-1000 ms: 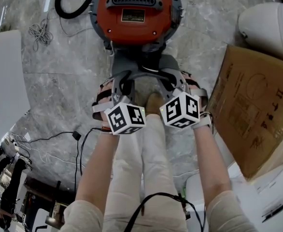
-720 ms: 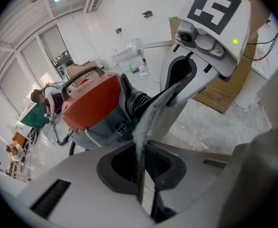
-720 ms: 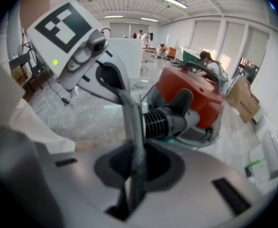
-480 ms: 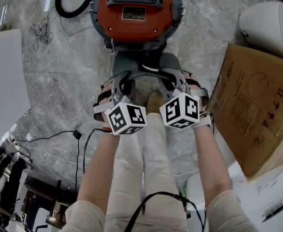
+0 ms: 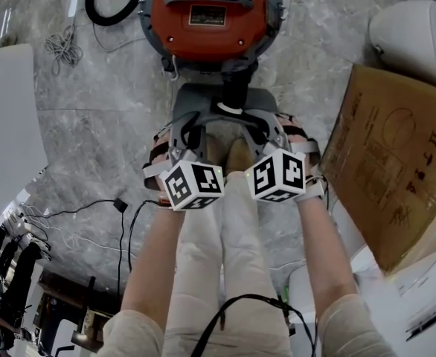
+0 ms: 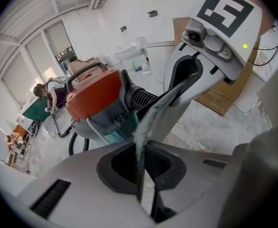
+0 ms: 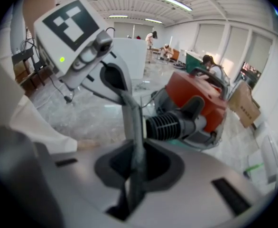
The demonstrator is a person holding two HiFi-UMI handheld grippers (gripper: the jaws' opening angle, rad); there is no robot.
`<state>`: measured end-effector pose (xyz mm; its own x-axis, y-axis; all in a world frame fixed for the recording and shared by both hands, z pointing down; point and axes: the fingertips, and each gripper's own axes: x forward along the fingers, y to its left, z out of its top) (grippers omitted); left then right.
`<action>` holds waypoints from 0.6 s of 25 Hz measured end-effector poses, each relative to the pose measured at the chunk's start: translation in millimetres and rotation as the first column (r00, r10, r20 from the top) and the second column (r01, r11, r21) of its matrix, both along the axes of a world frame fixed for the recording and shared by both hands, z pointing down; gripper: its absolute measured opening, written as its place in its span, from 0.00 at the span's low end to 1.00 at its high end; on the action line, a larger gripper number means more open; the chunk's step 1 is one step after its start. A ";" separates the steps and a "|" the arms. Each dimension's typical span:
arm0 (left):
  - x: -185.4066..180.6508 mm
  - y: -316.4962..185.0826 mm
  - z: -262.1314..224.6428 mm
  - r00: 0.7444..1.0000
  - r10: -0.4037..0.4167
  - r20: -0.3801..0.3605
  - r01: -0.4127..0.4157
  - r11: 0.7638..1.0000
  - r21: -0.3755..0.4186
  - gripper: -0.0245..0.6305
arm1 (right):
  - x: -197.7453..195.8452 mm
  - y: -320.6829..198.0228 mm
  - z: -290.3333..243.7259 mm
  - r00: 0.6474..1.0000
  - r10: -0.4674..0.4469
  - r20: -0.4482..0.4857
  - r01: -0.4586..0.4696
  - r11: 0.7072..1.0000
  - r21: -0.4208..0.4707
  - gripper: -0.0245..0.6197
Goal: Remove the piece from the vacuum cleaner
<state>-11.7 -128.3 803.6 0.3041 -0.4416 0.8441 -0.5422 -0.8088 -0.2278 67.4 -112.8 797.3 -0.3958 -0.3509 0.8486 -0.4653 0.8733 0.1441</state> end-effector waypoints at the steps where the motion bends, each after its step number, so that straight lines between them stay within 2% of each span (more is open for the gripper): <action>1: -0.4 2.8 0.3 1.000 0.001 0.002 -0.001 1.000 -0.001 0.09 | -0.3 2.1 0.3 1.000 -0.002 -0.001 0.002 1.000 -0.001 0.10; 15: -5.1 14.5 -9.8 1.000 -0.012 -0.011 0.012 1.000 0.000 0.09 | -5.2 13.5 -9.6 1.000 0.003 0.011 -0.003 1.000 -0.013 0.10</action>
